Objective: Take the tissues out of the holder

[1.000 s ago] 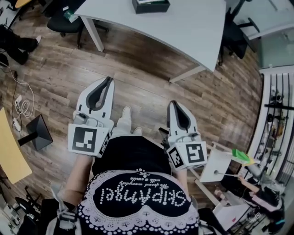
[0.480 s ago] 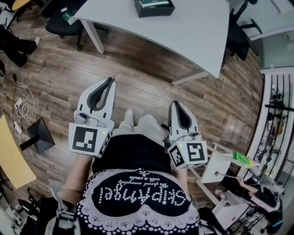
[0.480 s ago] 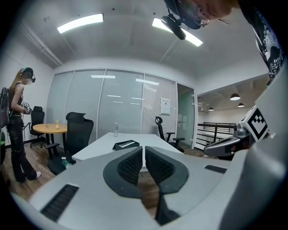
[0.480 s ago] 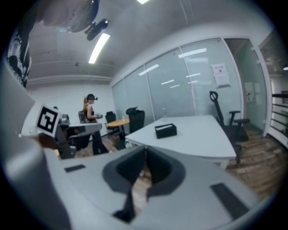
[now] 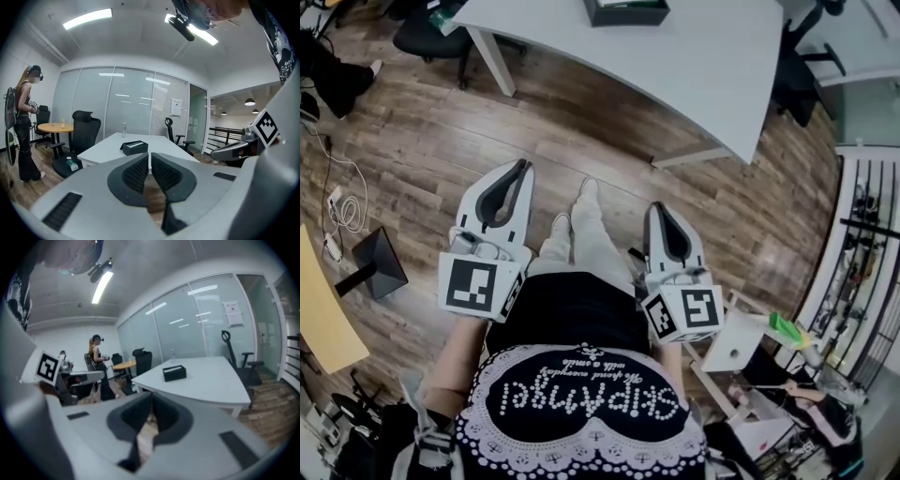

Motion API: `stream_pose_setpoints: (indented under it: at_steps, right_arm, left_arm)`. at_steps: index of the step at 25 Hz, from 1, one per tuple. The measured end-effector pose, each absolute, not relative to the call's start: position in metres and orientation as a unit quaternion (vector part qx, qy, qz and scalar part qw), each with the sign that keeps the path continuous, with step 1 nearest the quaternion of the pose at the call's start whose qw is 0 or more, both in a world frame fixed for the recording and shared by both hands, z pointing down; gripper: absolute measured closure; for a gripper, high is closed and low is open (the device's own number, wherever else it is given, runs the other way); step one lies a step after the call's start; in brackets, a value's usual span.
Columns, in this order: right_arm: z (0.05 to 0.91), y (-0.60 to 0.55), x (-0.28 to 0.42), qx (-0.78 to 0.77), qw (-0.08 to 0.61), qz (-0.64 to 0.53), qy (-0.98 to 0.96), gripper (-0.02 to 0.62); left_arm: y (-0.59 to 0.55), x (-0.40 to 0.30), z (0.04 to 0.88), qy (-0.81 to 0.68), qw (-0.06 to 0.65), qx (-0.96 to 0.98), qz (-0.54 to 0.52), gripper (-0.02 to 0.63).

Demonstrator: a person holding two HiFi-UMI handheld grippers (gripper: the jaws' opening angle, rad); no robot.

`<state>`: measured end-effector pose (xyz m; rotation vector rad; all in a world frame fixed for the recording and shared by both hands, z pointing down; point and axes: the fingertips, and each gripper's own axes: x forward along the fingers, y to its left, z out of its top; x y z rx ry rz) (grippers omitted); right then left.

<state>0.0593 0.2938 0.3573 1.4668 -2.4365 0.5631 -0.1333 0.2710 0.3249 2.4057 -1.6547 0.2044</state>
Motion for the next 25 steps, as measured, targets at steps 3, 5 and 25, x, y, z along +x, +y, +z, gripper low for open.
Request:
stream_pose_setpoints:
  at_steps: [3,5,25]
  right_arm:
    - [0.36,0.282,0.06,0.496,0.125,0.195,-0.837,0.56]
    - [0.363,0.273,0.063,0.491,0.127,0.195,-0.84,0.56]
    - [0.345,0.128,0.08,0.449,0.121,0.166,-0.87,0.56]
  left_arm:
    - [0.261,-0.135,0.327,-0.572,0.117,0.809,0.072,0.563]
    - [0.254,-0.133,0.329,-0.577,0.117,0.805,0.073,0.563]
    - [0.141,-0.115,0.311,-0.622,0.091,0.776,0.051,0.563]
